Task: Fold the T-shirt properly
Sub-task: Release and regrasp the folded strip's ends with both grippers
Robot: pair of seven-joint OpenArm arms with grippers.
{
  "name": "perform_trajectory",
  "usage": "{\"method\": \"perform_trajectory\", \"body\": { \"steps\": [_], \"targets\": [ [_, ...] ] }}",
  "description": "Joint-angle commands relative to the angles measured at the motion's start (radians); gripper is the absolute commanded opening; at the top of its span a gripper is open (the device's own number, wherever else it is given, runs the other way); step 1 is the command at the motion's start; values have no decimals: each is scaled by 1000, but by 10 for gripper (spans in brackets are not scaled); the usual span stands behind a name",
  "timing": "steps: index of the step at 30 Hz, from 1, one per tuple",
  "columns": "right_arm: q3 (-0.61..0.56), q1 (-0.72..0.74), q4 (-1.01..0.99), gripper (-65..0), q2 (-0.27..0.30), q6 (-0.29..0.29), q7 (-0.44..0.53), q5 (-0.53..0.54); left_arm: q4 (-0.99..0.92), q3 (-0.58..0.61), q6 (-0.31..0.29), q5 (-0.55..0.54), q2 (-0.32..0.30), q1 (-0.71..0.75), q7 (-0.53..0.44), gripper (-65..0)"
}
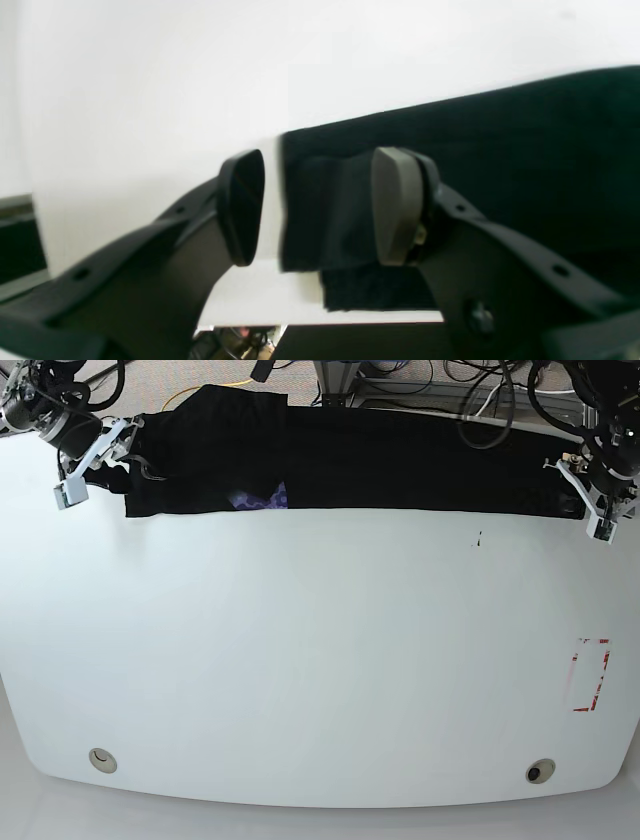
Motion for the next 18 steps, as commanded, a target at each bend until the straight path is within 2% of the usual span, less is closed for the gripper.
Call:
{"method": "perform_trajectory", "body": {
  "steps": [1,3,8,13,16,18],
  "targets": [
    [13,-2,16,-184,14,2,23,72,16,1,3,-4,-22,-3,-19,-338],
    [13,-2,16,-184,16,2,23,103,16,15,3,-3,-2,0,-19,-338],
    [-14,30,9,-184,6,2,23,95,3,18,3,4,41,11,-19,-338],
    [-131,65,12,-190,-27,2,23,-100,-44,72,3,2,41,20,-19,-338],
    [-169,56,12,-265,-58,2,23,-229,-73,66,3,2,39,29,-19,-338],
    [-182,51,10,-355,-78,2,23,-318,-107,66,3,2,33,31,-19,-339]
  ]
}}
